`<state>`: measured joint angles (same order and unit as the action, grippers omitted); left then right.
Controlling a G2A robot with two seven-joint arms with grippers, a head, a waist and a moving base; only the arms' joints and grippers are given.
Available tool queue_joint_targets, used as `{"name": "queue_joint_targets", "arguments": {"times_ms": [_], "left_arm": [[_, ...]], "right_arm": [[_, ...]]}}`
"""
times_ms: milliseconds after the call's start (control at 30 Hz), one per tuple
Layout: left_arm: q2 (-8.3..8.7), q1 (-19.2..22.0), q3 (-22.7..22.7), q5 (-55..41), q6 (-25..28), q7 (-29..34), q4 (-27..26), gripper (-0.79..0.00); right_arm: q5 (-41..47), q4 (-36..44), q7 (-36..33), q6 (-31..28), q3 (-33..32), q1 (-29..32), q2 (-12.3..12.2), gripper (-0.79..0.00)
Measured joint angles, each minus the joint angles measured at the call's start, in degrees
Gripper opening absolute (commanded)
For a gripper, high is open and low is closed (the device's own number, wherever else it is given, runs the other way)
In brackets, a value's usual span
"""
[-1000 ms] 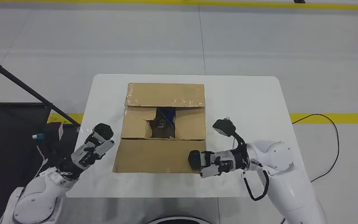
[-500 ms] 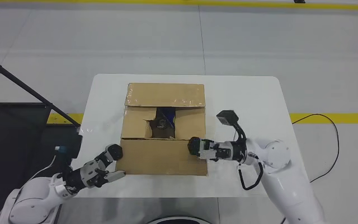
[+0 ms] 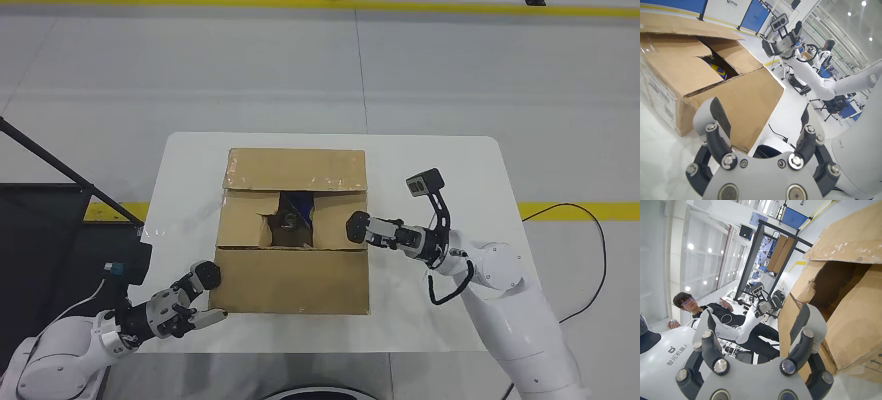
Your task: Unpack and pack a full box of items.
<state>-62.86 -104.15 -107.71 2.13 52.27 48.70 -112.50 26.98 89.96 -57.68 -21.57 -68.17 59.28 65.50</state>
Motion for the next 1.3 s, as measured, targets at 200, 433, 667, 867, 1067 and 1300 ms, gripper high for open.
{"name": "queue_joint_targets", "arguments": {"times_ms": [200, 433, 667, 867, 1067, 1300], "left_arm": [[0.00, 0.14, 0.18, 0.40, -0.44, -0.44, -0.30, 0.000], [0.21, 0.06, 1.65, 2.66, 0.22, -3.38, -1.18, 0.000], [0.47, -0.46, 1.59, 3.12, 0.75, -4.40, -1.17, 0.000], [0.47, -0.45, 1.59, 3.11, 0.74, -4.38, -1.17, 0.000], [0.46, -0.45, 1.59, 3.11, 0.74, -4.38, -1.17, 0.000], [0.47, -0.45, 1.59, 3.11, 0.74, -4.38, -1.17, 0.000]], "right_arm": [[-0.60, -0.49, 0.89, 0.82, 0.50, 0.21, 0.10, 0.000], [0.92, -3.94, 5.99, 5.39, 3.44, -2.19, 1.08, 0.000], [2.30, -9.00, 8.16, 6.96, 5.75, -5.40, 2.11, 0.000], [1.64, -12.46, 10.58, 6.68, 7.09, -7.45, 2.86, 0.000], [1.41, -15.15, 13.30, 3.78, 7.57, -8.55, 3.54, 0.000], [-0.84, -17.45, 17.50, -0.49, 8.53, -10.82, 4.53, 0.000]]}}
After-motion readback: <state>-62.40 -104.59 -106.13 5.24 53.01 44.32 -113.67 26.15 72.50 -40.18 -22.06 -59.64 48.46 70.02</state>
